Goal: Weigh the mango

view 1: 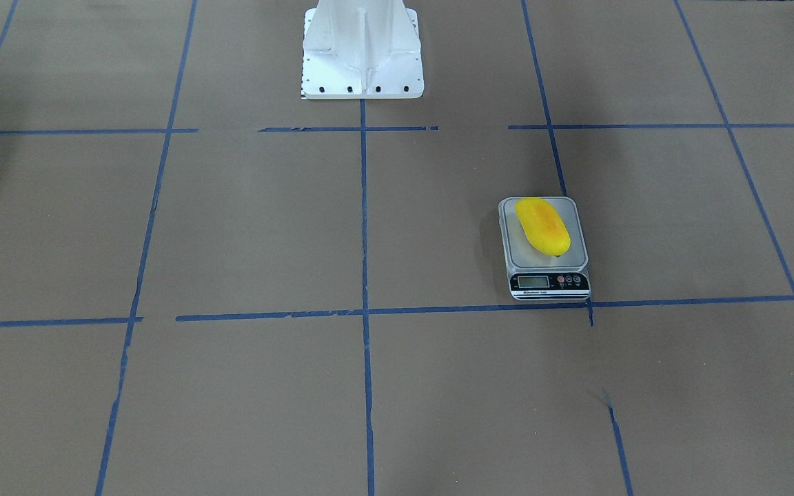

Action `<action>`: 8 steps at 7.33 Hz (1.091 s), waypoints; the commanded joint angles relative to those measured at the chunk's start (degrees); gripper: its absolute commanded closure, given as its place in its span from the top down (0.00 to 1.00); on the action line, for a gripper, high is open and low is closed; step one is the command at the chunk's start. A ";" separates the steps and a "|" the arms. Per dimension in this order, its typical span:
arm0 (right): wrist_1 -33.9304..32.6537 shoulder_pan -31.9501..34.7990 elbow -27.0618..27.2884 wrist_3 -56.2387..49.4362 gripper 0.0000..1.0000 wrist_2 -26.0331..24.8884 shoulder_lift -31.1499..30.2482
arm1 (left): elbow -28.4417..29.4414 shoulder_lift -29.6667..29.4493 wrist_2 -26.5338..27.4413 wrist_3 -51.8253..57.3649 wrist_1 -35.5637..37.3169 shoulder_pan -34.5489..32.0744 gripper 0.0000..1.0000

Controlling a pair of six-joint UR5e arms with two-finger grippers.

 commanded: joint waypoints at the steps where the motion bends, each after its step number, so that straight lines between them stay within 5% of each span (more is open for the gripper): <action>1: 0.00 0.00 0.00 0.00 1.00 0.00 0.04 | 0.74 0.15 -0.80 2.28 1.49 -1.44 1.00; 3: 0.00 0.00 0.00 0.00 1.00 0.00 -0.05 | 2.42 0.15 -5.88 7.90 3.25 -5.92 1.00; 8: 0.00 0.00 0.00 0.00 1.00 0.00 -0.05 | 2.51 -0.02 -5.98 9.24 4.49 -6.81 1.00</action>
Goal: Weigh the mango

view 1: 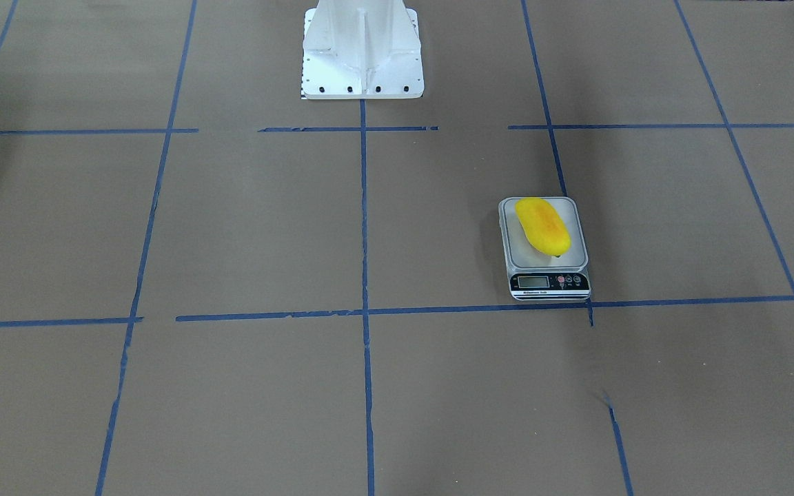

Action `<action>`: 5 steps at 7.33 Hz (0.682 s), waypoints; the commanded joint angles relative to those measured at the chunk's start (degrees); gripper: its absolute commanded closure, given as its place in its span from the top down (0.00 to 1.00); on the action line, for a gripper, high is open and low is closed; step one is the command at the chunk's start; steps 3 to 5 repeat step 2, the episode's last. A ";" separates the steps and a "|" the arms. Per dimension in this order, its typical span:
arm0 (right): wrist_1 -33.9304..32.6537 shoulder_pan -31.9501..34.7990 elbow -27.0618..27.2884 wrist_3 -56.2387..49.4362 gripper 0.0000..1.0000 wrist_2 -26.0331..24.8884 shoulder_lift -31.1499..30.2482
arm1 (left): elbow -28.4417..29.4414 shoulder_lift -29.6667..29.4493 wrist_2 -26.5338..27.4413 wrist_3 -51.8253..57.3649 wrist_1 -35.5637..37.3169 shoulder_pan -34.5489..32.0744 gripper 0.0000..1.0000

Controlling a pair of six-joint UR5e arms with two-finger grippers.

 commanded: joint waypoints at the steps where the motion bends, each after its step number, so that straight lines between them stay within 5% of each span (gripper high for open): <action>1: 0.00 0.00 0.00 0.00 1.00 0.00 -0.07 | -0.56 -0.36 -0.41 0.24 -0.07 -0.26 1.00; 5: 0.00 0.00 0.00 0.00 1.00 0.00 -0.07 | -0.99 -1.50 -0.50 0.24 -0.16 -1.48 1.00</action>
